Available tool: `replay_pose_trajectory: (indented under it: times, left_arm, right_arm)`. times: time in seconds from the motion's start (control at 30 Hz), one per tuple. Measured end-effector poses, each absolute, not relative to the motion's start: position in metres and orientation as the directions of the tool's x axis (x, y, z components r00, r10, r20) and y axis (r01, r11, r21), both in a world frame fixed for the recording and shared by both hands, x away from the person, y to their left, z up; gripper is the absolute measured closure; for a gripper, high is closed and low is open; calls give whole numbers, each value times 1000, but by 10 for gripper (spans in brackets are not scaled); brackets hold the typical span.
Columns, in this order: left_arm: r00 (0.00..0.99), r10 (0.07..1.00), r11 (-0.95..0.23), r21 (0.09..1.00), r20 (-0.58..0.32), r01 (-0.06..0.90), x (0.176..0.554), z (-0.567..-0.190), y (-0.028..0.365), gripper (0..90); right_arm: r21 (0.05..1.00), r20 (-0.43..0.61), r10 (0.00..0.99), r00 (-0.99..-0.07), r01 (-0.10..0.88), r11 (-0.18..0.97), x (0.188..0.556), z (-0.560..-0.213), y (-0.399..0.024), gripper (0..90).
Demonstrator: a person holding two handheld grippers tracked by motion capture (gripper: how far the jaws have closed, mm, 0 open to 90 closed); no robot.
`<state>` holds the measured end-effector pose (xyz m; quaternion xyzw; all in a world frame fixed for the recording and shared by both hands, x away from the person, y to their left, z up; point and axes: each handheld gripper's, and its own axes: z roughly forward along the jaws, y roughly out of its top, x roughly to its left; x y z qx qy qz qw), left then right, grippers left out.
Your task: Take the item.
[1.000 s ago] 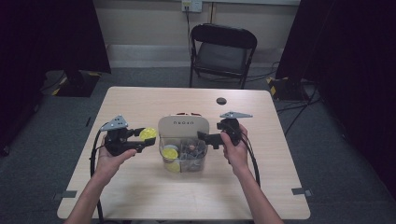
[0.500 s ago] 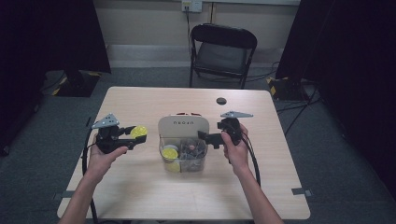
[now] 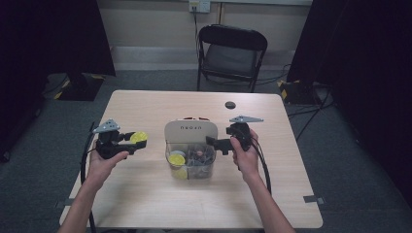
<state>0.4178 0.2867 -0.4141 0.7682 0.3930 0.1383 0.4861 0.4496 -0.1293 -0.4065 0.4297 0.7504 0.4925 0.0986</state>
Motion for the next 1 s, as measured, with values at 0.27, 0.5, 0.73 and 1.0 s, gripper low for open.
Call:
replay_pose_trajectory:
  times: [0.27,0.5,0.73,1.0]
  left_arm:
    - [646,746,-234,844,-163,483,424,-429,294,384]
    - [615,773,-240,827,-154,509,428,-439,298,384]
    - [585,793,-234,803,-168,548,433,-453,303,384]
    - [568,805,-242,780,-171,577,437,-468,299,385]
  right_arm:
    - [824,276,741,-612,548,146,450,-407,-129,0]
    - [824,275,742,-611,548,146,450,-406,-129,0]
    - [822,277,742,-610,551,146,450,-407,-130,0]
    - [819,277,744,-608,554,147,450,-407,-130,0]
